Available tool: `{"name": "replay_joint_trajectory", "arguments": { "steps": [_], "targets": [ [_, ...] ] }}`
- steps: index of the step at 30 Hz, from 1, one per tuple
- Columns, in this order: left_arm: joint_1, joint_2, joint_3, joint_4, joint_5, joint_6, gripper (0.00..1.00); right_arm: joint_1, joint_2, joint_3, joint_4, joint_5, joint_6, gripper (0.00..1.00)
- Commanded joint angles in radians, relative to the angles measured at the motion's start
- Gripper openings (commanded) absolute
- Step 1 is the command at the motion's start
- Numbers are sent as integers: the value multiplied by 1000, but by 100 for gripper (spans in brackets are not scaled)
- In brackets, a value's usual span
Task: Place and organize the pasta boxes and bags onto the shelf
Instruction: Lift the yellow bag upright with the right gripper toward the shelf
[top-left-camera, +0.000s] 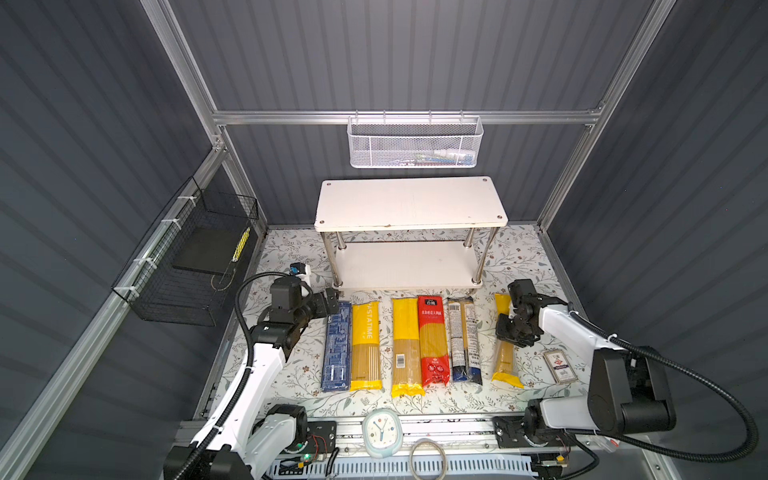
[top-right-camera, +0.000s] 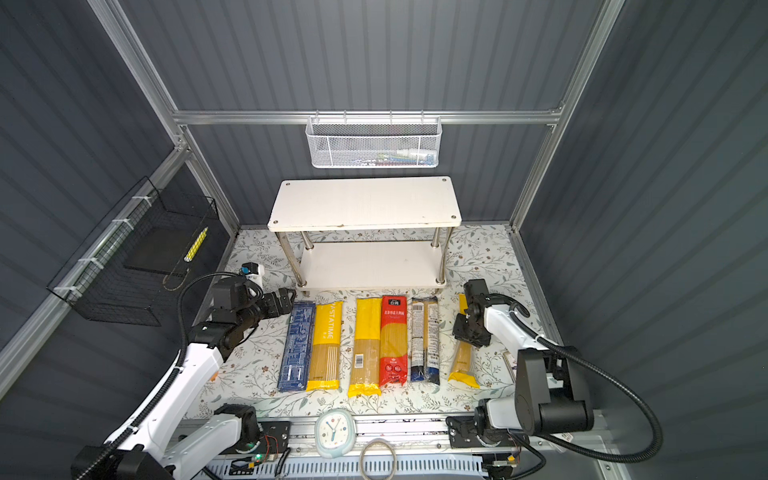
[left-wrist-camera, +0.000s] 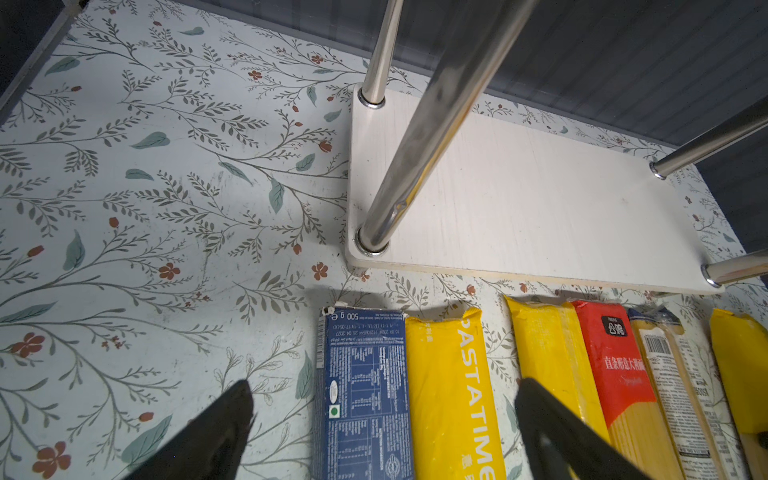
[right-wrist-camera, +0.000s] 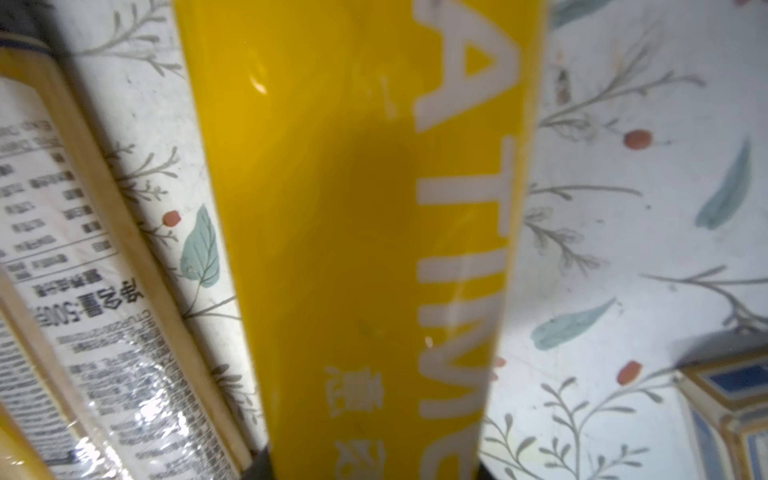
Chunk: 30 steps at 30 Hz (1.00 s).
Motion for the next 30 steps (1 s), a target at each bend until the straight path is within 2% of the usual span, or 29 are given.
{"name": "replay_joint_trajectory", "arguments": {
  "steps": [1, 4, 13, 20, 30],
  "targets": [
    [3, -2, 29, -24, 17, -3, 99, -11, -55, -7, 2, -9, 3, 28],
    [3, -6, 29, -25, 21, -3, 99, -16, -81, -15, 6, -17, 2, 20],
    [3, -2, 29, -21, 31, -11, 99, -23, -173, 8, -41, -14, -1, 17],
    [3, 15, 39, -13, 53, -19, 99, -27, -267, 116, -146, -9, -10, 16],
    [3, 2, 53, -32, 74, -7, 99, -34, -285, 344, -297, -27, -44, 17]
  ]
}}
